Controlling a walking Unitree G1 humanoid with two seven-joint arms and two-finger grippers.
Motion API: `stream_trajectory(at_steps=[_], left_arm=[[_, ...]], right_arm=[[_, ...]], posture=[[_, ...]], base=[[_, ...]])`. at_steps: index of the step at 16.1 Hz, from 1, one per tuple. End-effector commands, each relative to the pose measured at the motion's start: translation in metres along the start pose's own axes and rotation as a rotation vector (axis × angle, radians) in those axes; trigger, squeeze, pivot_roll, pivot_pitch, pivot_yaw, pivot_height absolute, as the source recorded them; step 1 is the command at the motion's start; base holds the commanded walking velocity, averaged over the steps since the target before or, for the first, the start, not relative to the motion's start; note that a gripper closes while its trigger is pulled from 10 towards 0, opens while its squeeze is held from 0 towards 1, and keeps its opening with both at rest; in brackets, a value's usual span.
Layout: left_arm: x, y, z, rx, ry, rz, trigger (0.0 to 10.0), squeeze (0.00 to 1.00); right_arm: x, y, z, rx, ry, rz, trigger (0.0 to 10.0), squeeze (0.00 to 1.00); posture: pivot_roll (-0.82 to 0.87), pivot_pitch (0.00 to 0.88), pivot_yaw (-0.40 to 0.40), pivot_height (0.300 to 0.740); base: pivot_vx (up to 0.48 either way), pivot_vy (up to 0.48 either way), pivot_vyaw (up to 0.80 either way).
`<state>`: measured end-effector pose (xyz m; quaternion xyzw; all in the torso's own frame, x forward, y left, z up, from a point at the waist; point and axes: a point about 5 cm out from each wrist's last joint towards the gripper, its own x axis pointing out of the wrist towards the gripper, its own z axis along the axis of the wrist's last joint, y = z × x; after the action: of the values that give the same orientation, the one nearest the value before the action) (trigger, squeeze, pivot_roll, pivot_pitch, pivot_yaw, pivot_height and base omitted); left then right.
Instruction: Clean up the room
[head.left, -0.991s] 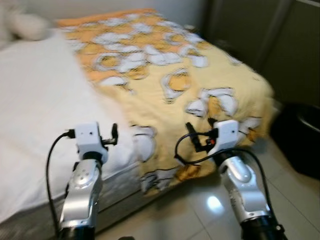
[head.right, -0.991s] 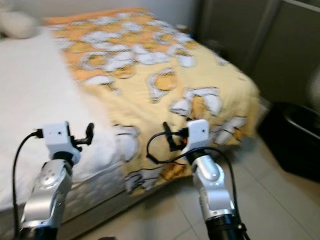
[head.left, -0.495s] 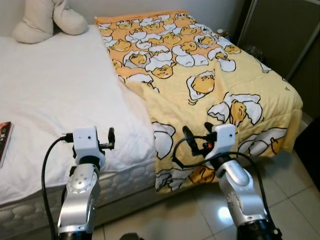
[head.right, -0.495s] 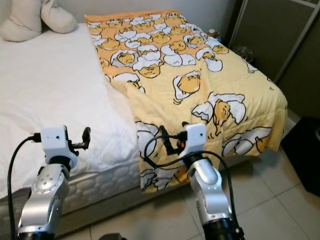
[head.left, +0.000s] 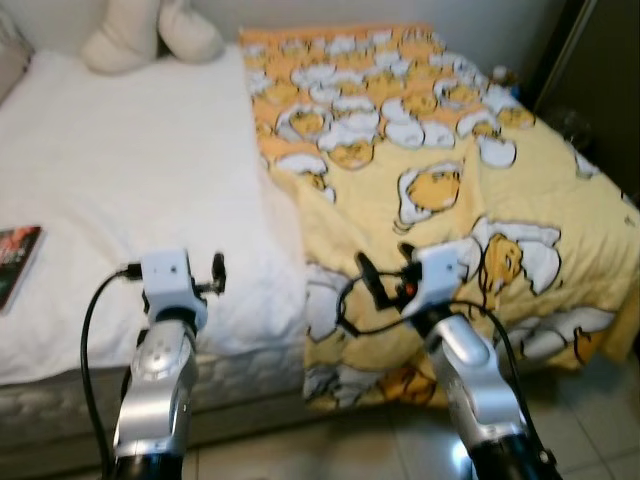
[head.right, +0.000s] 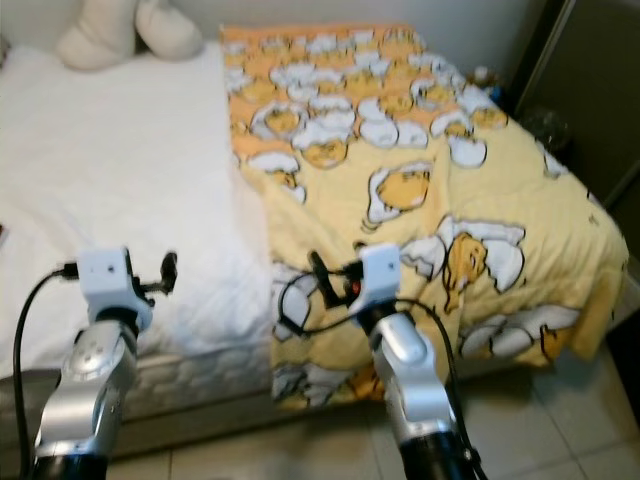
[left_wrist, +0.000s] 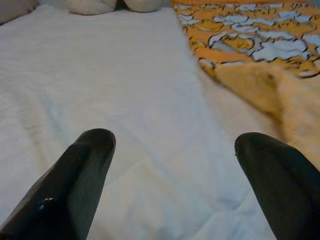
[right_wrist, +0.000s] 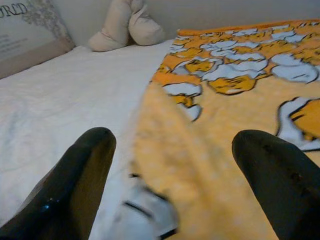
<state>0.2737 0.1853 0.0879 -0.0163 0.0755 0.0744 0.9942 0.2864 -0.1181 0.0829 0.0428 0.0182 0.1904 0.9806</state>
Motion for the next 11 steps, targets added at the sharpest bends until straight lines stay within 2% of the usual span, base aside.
stream_trajectory(at_steps=[1, 6, 7, 8, 9, 11], left_arm=[[0.003, -0.007, 0.004, -0.013, -0.008, -0.018, 10.0, 0.0], [0.008, -0.004, 0.006, -0.013, -0.005, -0.019, 10.0, 0.0], [0.014, 0.0, 0.001, -0.028, 0.03, -0.009, 10.0, 0.0], [0.02, -0.001, -0.005, -0.004, 0.078, -0.031, 10.0, 0.0], [0.022, -0.001, -0.006, -0.014, 0.082, -0.033, 10.0, 0.0], [0.024, 0.001, 0.007, -0.044, 0.017, -0.051, 10.0, 0.0]], right_arm=[[-0.003, -0.009, 0.002, -0.008, -0.002, -0.028, 10.0, 0.0], [-0.003, -0.008, 0.004, -0.01, -0.005, -0.021, 10.0, 0.0], [-0.003, -0.007, 0.005, -0.008, -0.011, -0.019, 10.0, 0.0], [-0.005, -0.006, 0.005, 0.0, -0.014, -0.015, 10.0, 0.0], [-0.005, -0.005, 0.006, 0.0, -0.016, -0.01, 10.0, 0.0], [-0.009, 0.0, 0.005, -0.028, -0.016, 0.015, 10.0, 0.0]], posture=[[-0.08, 0.0, 0.033, 0.74], [-0.09, 0.0, 0.037, 0.74], [-0.08, 0.0, 0.036, 0.74], [-0.08, 0.0, 0.036, 0.74], [-0.09, 0.0, 0.04, 0.74], [-0.1, 0.0, 0.049, 0.74]], base=[[0.345, -0.33, 0.0], [0.376, -0.295, 0.0], [0.0, 0.0, 0.0], [0.0, 0.0, 0.0], [0.0, 0.0, 0.0], [0.0, 0.0, 0.0]])
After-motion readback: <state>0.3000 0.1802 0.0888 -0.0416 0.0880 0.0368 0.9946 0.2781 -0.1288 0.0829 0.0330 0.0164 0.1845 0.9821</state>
